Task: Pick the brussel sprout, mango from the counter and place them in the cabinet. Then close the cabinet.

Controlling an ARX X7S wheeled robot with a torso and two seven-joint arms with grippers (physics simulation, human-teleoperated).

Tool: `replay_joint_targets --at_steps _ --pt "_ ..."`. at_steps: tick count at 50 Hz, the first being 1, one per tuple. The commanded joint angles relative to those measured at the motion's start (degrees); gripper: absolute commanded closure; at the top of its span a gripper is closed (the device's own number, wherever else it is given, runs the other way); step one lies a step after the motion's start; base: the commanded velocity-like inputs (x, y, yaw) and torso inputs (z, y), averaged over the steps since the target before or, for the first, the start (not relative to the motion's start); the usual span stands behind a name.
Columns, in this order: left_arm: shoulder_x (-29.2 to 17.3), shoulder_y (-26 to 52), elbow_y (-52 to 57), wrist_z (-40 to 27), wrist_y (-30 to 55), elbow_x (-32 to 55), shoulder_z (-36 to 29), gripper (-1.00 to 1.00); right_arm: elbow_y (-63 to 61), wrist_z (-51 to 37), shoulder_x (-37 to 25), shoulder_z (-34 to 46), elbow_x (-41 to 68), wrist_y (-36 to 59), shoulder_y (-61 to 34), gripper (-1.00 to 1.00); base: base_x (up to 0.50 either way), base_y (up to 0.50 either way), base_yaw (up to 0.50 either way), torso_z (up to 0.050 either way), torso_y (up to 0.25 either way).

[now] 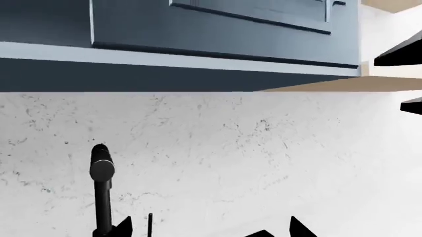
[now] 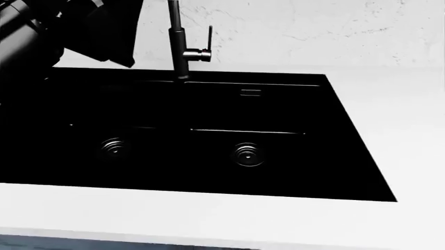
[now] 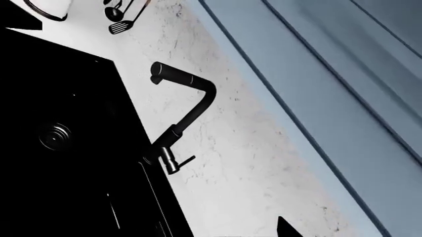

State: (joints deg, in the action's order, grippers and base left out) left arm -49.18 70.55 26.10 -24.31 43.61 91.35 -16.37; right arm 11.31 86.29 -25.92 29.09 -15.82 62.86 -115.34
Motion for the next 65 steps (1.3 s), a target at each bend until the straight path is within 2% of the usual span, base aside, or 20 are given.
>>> replay_joint_targets --at_steps 1,14,28,39,65 --pt "0.08 0.26 -0.28 -0.18 -0.52 0.11 0.43 -1.00 -7.93 -0.86 -2.96 -1.28 0.64 6.17 3.46 -1.00 -0.40 0.22 0.00 0.000 0.000" --pt "0.33 -0.36 -0.89 -0.13 -1.46 -0.65 0.84 -1.00 -20.99 -2.29 -5.54 -6.59 1.55 15.16 10.66 -1.00 -0.31 0.24 0.00 0.000 0.000" --pt "0.59 0.08 -1.16 -0.37 -1.50 -0.68 0.70 -1.00 -33.21 -4.78 -3.56 -18.88 1.22 24.94 18.13 -1.00 -0.03 0.02 0.00 0.000 0.000" --pt "0.69 0.33 -1.56 -0.42 -1.55 -0.66 0.68 -1.00 -36.53 -6.00 -1.57 -24.79 -0.38 26.73 20.70 -1.00 0.00 0.00 0.00 0.000 0.000" --pt "0.84 0.52 -1.81 -0.63 -1.44 -0.60 0.34 -1.00 -40.04 3.19 2.44 -27.28 -12.66 27.06 26.43 -1.00 -0.01 0.22 0.00 0.000 0.000"
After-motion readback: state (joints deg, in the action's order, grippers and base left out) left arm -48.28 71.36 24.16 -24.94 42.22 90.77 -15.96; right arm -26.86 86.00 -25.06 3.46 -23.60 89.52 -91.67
